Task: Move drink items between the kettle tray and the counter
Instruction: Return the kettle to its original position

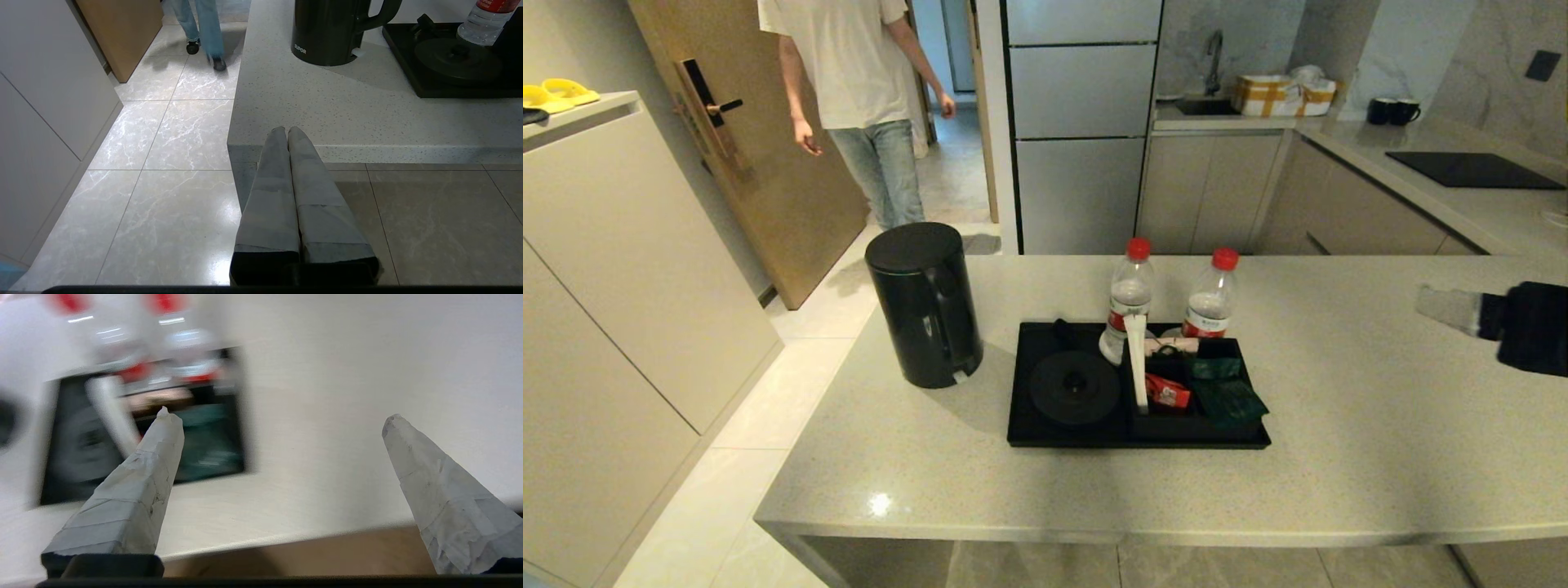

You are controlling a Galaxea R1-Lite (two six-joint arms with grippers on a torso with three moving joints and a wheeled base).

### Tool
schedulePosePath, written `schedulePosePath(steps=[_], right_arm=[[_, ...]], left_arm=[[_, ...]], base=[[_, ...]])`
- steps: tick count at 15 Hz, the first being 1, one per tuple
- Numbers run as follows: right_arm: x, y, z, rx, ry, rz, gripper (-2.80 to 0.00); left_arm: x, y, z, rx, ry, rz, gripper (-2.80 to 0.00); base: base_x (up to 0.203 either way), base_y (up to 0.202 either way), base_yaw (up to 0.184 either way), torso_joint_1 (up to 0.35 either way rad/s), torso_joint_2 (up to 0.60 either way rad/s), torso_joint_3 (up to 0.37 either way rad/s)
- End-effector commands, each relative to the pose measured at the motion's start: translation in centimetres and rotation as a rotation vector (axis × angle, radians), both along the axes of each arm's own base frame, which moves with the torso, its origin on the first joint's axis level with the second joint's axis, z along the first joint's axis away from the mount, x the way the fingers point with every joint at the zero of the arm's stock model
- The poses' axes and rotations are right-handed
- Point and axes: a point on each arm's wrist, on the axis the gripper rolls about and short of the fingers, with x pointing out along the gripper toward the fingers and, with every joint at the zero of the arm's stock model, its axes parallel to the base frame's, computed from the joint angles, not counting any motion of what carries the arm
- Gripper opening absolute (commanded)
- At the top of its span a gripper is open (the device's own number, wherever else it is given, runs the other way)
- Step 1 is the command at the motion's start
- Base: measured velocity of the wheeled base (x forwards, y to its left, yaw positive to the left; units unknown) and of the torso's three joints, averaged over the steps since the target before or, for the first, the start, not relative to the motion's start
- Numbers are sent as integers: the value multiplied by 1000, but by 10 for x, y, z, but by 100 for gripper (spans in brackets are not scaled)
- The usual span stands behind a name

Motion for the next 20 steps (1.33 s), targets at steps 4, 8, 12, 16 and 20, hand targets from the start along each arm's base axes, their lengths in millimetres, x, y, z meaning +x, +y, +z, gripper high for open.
schedulePosePath(steps=[4, 8, 12, 16, 20], right_arm=[[-85, -51, 19, -49, -85, -333, 0], [-143, -67, 14, -46, -112, -487, 0], [-183, -69, 2, -70, -90, -468, 0], [-197, -70, -5, -79, -96, -455, -226], [-225, -65, -20, -73, -102, -433, -280]], left_arm=[[0, 0, 0, 0, 1, 1, -280], [0, 0, 0, 0, 1, 0, -280], [0, 0, 0, 0, 1, 0, -280], [0, 0, 0, 0, 1, 0, -280], [0, 0, 0, -1, 1, 0, -280]], base=[[0, 0, 0, 0, 0, 0], [0, 0, 0, 0, 0, 0], [0, 0, 0, 0, 0, 0], [0, 0, 0, 0, 0, 0], [0, 0, 0, 0, 0, 0]])
